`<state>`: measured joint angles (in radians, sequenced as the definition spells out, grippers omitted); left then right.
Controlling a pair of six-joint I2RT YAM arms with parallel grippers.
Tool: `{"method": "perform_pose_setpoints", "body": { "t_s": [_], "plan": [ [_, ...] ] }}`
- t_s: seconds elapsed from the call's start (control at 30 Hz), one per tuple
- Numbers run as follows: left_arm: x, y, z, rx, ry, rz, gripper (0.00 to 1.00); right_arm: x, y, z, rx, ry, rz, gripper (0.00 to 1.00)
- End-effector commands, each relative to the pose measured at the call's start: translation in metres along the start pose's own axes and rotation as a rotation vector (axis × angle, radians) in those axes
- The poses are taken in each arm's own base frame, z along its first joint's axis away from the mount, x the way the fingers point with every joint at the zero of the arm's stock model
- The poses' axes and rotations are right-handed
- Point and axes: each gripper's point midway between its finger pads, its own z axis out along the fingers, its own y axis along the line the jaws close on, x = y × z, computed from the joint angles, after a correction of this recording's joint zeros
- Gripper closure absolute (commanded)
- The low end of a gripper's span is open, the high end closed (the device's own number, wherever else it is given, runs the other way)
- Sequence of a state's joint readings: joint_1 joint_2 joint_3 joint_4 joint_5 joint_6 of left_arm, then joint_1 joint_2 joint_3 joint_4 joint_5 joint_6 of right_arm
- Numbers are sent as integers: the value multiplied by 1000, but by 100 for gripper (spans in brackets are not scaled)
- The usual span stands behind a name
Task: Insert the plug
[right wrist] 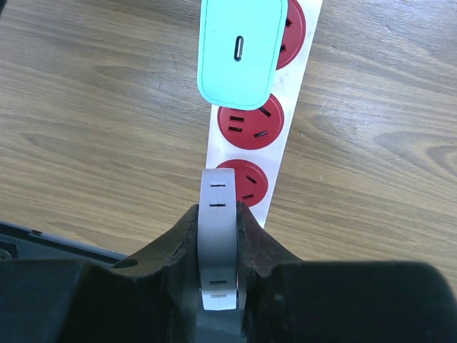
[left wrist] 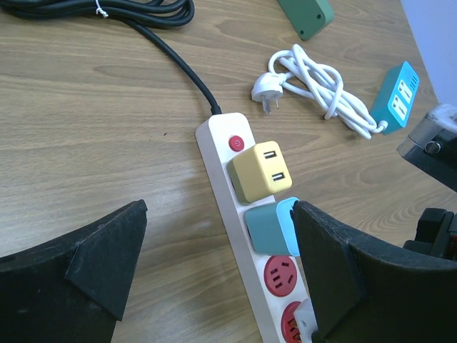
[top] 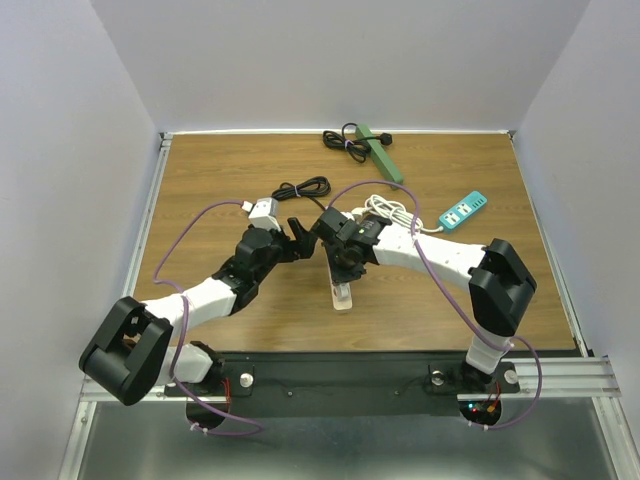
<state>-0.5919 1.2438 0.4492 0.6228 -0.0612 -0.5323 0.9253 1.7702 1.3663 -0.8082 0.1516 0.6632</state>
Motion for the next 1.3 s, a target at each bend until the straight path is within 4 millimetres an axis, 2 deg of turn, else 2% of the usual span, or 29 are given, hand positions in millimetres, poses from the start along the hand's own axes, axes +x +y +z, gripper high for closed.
{"method": "perform_pose_setpoints", "body": {
  "t_s": [0.0, 0.13, 0.33, 0.53, 0.77, 0.93, 1.07, 1.23, 1.27],
  "plan": [
    [-11, -3, -4, 20, -40, 2, 6, 24, -30, 15, 140, 56, -36, 100],
    [-11, -2, -4, 18, -37, 1, 6, 28, -38, 16, 169, 56, -34, 100],
    [-10, 0, -4, 15, -34, 1, 6, 32, -39, 17, 167, 70, -39, 100],
    [-10, 1, -4, 12, -36, 1, 6, 34, -27, 17, 147, 72, -48, 99],
    [-9, 3, -3, 9, -36, 3, 6, 28, -8, 11, 113, 41, -56, 100],
    [-6, 3, -3, 17, -32, 8, 6, 13, -2, -1, 99, -14, -51, 100],
    [-8, -5, -11, 77, -55, 33, 6, -15, 3, -25, 87, -112, -53, 100],
    [-28, -16, -25, 106, -100, 68, 6, -45, 5, -46, 46, -177, -76, 100],
    [-42, -24, -34, 132, -142, 67, 6, -51, 2, -47, 49, -186, -99, 100]
  ]
}}
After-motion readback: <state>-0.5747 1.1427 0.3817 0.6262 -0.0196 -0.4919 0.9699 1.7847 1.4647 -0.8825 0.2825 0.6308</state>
